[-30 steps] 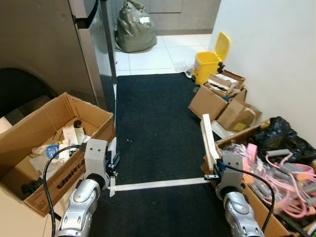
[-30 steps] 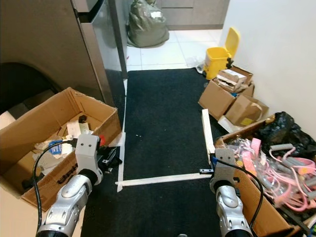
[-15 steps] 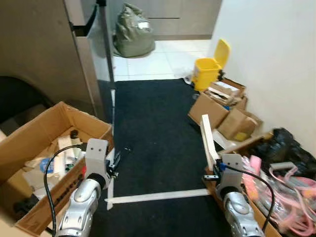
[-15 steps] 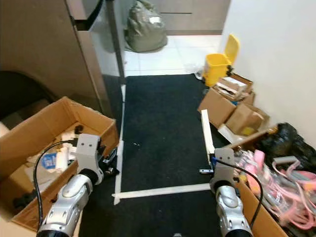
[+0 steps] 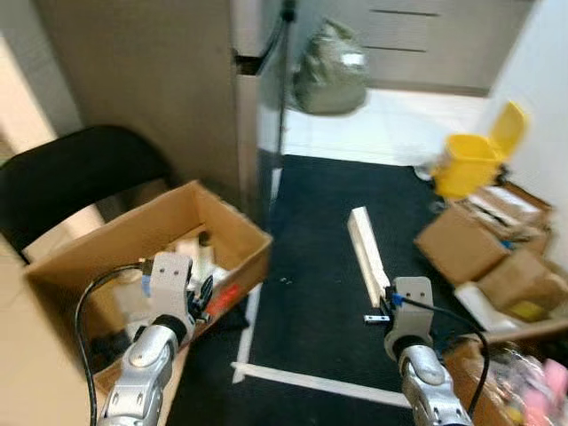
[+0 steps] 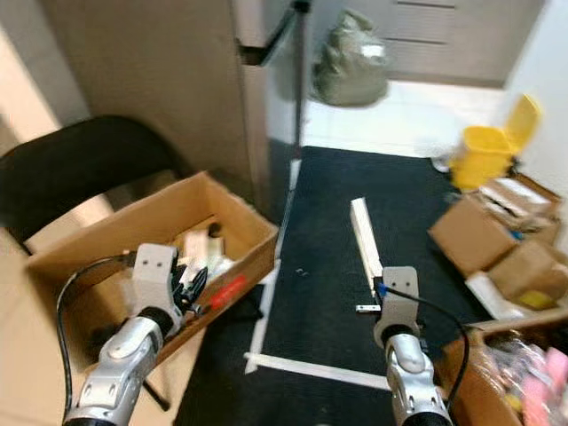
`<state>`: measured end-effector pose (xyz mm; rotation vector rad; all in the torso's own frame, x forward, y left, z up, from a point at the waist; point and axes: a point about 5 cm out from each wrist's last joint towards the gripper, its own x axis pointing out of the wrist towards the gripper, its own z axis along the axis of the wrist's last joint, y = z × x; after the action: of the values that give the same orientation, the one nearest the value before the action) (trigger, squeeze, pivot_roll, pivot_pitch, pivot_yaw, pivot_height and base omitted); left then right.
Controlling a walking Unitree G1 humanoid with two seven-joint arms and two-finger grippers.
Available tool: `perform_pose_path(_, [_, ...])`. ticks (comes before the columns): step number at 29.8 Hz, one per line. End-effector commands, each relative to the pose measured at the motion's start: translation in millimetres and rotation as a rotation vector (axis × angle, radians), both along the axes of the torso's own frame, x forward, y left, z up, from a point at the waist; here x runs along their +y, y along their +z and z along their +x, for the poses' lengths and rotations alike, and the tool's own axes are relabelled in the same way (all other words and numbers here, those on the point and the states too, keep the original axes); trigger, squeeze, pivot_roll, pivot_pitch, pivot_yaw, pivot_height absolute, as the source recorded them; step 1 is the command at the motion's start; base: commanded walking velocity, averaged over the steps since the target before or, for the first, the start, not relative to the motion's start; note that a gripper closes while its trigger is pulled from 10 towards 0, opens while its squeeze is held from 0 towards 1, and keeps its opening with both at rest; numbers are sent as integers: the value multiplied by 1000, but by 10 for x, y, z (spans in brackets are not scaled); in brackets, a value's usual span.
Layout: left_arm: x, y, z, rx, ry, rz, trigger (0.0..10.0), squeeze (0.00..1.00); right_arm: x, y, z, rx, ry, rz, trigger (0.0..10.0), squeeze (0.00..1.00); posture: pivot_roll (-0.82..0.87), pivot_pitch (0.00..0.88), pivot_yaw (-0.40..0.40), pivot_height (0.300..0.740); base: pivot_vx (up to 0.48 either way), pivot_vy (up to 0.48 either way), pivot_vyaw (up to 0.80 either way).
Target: Picking trash to rubbish bin
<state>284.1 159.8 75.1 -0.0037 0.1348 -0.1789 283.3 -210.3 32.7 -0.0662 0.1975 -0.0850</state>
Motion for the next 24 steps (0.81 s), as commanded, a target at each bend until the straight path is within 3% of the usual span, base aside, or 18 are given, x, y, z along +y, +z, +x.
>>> perform_pose_path(1, [-21, -32, -22, 15, -7, -2, 10000, 0, -27, -29, -33, 14, -3, -7, 10000, 0, -24, 110, -1, 740, 285, 0, 669])
perform_pose_path(18, [-7, -45, -41, 22, 0, -2, 10000, 0, -12, -51, -55, 20, 8, -24, 10000, 0, -20, 122, -2, 740, 286, 0, 624])
perform_pose_path(24, [-2, -39, -40, 22, 2, -1, 10000, 0, -12, -59, -60, 17, -9, 17, 10000, 0, -13, 127, -1, 740, 288, 0, 0])
